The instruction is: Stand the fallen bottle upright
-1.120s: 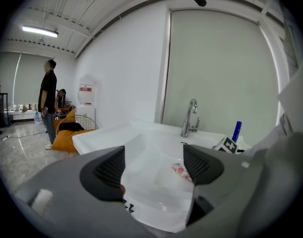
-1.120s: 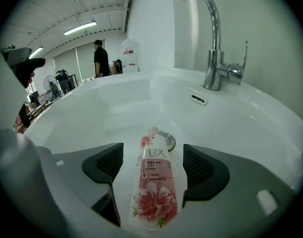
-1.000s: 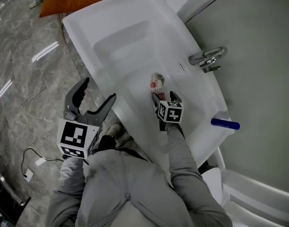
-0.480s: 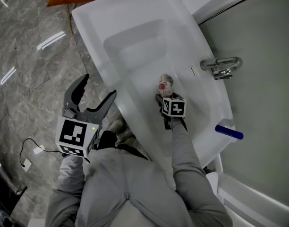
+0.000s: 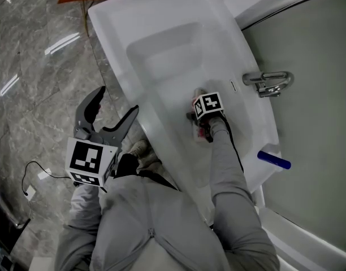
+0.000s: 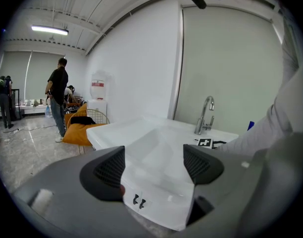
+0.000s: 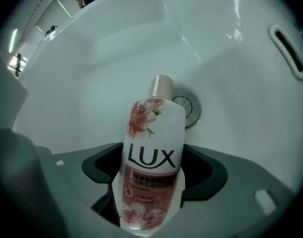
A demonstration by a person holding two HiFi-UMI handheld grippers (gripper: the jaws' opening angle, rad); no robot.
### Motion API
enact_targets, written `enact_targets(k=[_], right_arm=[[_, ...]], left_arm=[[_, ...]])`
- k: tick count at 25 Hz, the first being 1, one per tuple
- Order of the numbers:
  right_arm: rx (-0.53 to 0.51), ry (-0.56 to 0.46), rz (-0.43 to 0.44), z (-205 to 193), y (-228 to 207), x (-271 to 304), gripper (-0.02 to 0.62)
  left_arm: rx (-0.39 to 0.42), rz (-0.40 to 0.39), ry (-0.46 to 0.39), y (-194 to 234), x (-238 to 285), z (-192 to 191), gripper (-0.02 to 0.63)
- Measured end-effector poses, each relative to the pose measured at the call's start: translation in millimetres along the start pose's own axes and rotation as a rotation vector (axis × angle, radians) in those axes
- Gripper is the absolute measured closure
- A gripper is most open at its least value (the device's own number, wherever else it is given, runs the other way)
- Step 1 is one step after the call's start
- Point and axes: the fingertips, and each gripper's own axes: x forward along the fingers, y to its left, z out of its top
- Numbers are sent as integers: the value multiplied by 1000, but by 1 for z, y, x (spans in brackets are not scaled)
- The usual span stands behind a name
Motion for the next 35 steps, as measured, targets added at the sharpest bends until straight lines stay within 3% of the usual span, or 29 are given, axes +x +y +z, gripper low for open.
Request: enact_targets(k=[20,27,35], right_arm=[[18,-5,-34,0,1,-1,259],[-12,-76,-69,2,5,-14,261],[64,-252,-35,3,10,-53,261]], left_arm=[[7,1,-31,-2,-8,6,186],[6,11,-37,1,-16,7,186],[38,-47,-64,-20,-13,21,186]])
